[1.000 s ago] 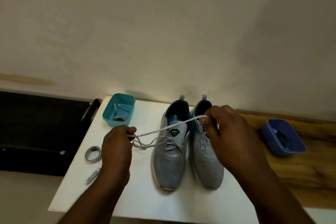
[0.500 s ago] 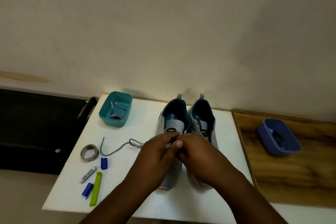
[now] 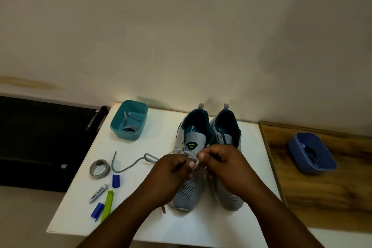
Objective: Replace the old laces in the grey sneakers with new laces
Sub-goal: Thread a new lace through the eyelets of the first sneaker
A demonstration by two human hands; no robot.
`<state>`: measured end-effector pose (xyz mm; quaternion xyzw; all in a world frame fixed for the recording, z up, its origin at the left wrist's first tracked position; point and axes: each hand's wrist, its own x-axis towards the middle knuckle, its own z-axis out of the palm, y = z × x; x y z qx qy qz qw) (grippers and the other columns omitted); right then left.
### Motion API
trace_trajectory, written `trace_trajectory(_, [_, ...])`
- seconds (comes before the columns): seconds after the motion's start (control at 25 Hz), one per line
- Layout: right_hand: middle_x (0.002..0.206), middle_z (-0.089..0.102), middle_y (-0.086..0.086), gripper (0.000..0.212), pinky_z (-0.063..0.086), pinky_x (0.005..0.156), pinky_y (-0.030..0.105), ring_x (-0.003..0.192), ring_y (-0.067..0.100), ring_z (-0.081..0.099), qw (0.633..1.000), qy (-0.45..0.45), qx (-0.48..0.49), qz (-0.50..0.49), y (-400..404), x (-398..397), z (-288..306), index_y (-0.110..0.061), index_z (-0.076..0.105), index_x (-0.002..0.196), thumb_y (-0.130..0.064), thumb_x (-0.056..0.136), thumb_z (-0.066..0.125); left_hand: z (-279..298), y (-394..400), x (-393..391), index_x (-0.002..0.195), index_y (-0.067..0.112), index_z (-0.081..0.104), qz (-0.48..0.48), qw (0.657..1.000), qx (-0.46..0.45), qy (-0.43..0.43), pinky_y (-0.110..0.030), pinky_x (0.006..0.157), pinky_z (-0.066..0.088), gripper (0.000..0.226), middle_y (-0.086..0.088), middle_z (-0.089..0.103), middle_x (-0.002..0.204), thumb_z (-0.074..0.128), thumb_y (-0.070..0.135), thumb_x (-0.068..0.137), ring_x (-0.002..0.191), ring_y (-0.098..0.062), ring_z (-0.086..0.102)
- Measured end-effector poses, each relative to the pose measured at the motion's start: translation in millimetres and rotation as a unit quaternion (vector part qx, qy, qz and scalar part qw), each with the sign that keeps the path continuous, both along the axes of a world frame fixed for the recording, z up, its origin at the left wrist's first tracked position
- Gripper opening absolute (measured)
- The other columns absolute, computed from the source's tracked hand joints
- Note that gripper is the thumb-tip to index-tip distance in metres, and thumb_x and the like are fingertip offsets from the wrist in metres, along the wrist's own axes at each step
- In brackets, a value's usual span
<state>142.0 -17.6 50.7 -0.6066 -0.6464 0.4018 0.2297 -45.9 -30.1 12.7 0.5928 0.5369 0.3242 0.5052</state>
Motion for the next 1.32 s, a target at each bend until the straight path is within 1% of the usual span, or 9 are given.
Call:
trace_trajectory(0.12, [0.074,0.068,-0.008,0.023,0.056,0.071,0.033,0.071,0.006,0.064,0.987,-0.085,0.041,-0.132,0.3,-6.7,-26.1,-0.027,0.068,0.08,-0.047,0.091,0.072,-6.2,3.6,7.8,0.088,0.02,0.073,0.031,0.999,0.011,0.013,-0.011,0.066,0.041,0.015,0.006,0.07,0.076,0.063,0.021,0.099,0.07,0.005,0.06])
trace_trajectory(0.32, [0.076,0.073,-0.004,0.016,0.062,0.074,0.046,0.073,0.012,0.07,0.984,-0.005,0.021,-0.174,2.2,-17.2,-45.7,-0.023,0.073,0.082,-0.037,0.089,0.073,-11.3,18.1,19.5,0.106,0.029,0.072,0.09,0.985,0.111,0.1,-0.002,0.075,0.037,0.014,0.016,0.069,0.099,0.059,0.032,0.101,0.086,0.004,0.06])
trace_trajectory(0.4, [0.076,0.074,0.003,0.015,0.064,0.074,0.042,0.073,0.02,0.071,0.975,0.087,-0.018,-0.203,3.4,-16.5,-47.0,-0.017,0.077,0.083,-0.026,0.093,0.071,-14.0,22.9,23.2,0.115,0.026,0.074,0.102,0.969,0.147,0.169,-0.013,0.082,0.039,0.024,0.009,0.07,0.107,0.057,0.037,0.101,0.094,-0.005,0.059])
trace_trajectory(0.48, [0.074,0.075,0.006,0.013,0.059,0.063,0.027,0.065,0.016,0.067,0.947,0.201,-0.087,-0.234,2.2,-15.1,-44.9,-0.012,0.078,0.086,-0.012,0.096,0.068,-15.2,24.8,24.6,0.114,0.032,0.074,0.118,0.939,0.181,0.267,-0.027,0.083,0.04,0.025,0.008,0.072,0.108,0.055,0.043,0.101,0.098,-0.012,0.059])
trace_trajectory(0.6, [0.069,0.072,0.003,0.014,0.055,0.058,0.019,0.06,0.01,0.061,0.934,0.233,-0.118,-0.246,3.5,-12.4,-46.0,-0.012,0.077,0.091,-0.006,0.097,0.066,-16.8,24.8,25.4,0.113,0.038,0.071,0.106,0.908,0.199,0.354,-0.036,0.084,0.036,0.025,0.012,0.072,0.106,0.052,0.049,0.1,0.101,-0.013,0.058])
trace_trajectory(0.84, [0.079,0.073,0.008,0.013,0.054,0.065,0.025,0.068,0.014,0.06,0.918,0.274,-0.128,-0.256,4.2,-11.8,-54.9,-0.009,0.077,0.099,-0.004,0.096,0.066,-22.9,22.7,29.2,0.112,0.041,0.072,0.107,0.889,0.233,0.379,-0.041,0.082,0.032,0.02,0.011,0.071,0.104,0.06,0.048,0.097,0.102,-0.021,0.057])
trace_trajectory(1.0, [0.087,0.075,0.012,0.014,0.055,0.069,0.025,0.07,0.014,0.062,0.919,0.278,-0.127,-0.249,4.7,-10.0,-57.4,-0.01,0.077,0.102,-0.004,0.097,0.065,-26.4,22.3,33.7,0.1,0.04,0.072,0.106,0.876,0.253,0.396,-0.04,0.082,0.024,0.012,0.012,0.067,0.1,0.063,0.045,0.095,0.101,-0.02,0.054])
trace_trajectory(1.2, [0.095,0.078,0.01,0.016,0.059,0.079,0.031,0.078,0.016,0.067,0.922,0.27,-0.133,-0.244,5.6,-9.2,-63.5,-0.012,0.077,0.108,-0.008,0.096,0.067,-29.9,23.9,37.1,0.097,0.036,0.074,0.106,0.861,0.246,0.432,-0.044,0.087,0.036,0.013,0.006,0.068,0.101,0.077,0.037,0.084,0.103,-0.024,0.057])
trace_trajectory(1.32, [0.092,0.079,0.007,0.015,0.057,0.076,0.028,0.075,0.013,0.069,0.924,0.269,-0.125,-0.239,5.4,-8.9,-64.7,-0.013,0.078,0.105,-0.007,0.097,0.067,-29.7,26.0,39.9,0.096,0.033,0.075,0.098,0.853,0.24,0.452,-0.045,0.09,0.034,0.017,0.005,0.069,0.103,0.081,0.034,0.08,0.106,-0.025,0.057])
